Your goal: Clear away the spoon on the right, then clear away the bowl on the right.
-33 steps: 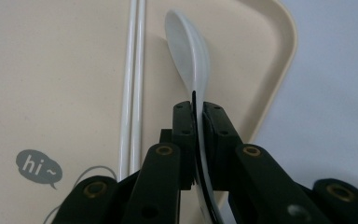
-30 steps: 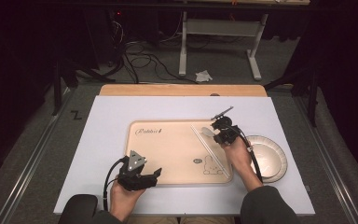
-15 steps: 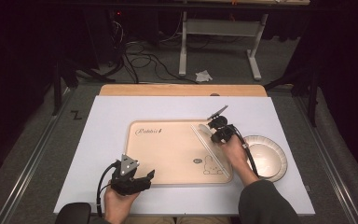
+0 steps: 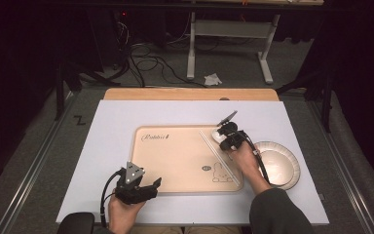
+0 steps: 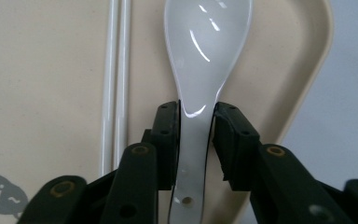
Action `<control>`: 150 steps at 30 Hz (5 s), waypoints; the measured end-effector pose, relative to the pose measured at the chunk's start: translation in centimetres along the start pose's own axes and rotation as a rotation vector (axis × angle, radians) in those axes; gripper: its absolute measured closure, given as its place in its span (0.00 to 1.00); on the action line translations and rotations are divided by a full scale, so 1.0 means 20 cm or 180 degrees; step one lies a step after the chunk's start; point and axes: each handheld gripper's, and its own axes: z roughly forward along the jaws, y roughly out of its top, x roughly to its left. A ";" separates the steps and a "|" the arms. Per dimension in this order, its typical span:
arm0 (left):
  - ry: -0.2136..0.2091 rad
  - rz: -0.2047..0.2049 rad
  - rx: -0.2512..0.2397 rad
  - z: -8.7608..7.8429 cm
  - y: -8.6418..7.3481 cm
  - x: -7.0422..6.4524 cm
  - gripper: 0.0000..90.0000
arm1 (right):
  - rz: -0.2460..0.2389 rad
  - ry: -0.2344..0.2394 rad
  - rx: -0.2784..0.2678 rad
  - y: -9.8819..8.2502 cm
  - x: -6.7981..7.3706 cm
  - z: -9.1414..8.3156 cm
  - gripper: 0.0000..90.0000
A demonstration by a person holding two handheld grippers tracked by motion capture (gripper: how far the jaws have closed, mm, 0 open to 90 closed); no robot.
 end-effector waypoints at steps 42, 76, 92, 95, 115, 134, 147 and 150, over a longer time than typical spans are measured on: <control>-0.0148 0.0128 0.0065 0.07 0.04 -0.03 0.31 | -0.0036 0.0347 -0.0652 -0.21 -0.01 -0.30 0.67; -0.0396 0.0294 0.0102 0.16 0.09 -0.09 0.31 | 0.0261 0.0550 -0.1028 -0.61 -0.13 -0.47 0.63; -0.0376 0.0348 -0.0029 0.13 0.10 -0.10 0.32 | 0.0454 0.0475 -0.1183 -0.78 -0.20 -0.50 0.62; -0.0341 0.0420 0.0021 0.14 0.10 -0.10 0.32 | 0.0518 0.0410 -0.1195 -0.81 -0.23 -0.50 0.62; -0.0466 0.0549 0.0185 0.22 0.11 -0.15 0.31 | 0.0719 0.0099 -0.1196 -0.97 -0.29 -0.53 0.61; -0.0566 0.0632 0.0207 0.26 0.14 -0.18 0.30 | 0.1012 -0.0176 -0.1224 -1.10 -0.34 -0.59 0.65; -0.0542 0.0651 0.0190 0.26 0.14 -0.19 0.31 | 0.1102 -0.0041 -0.1058 -1.09 -0.41 -0.52 0.73; -0.0535 0.0666 0.0187 0.25 0.13 -0.20 0.31 | 0.1136 0.0038 -0.1035 -1.09 -0.43 -0.50 0.74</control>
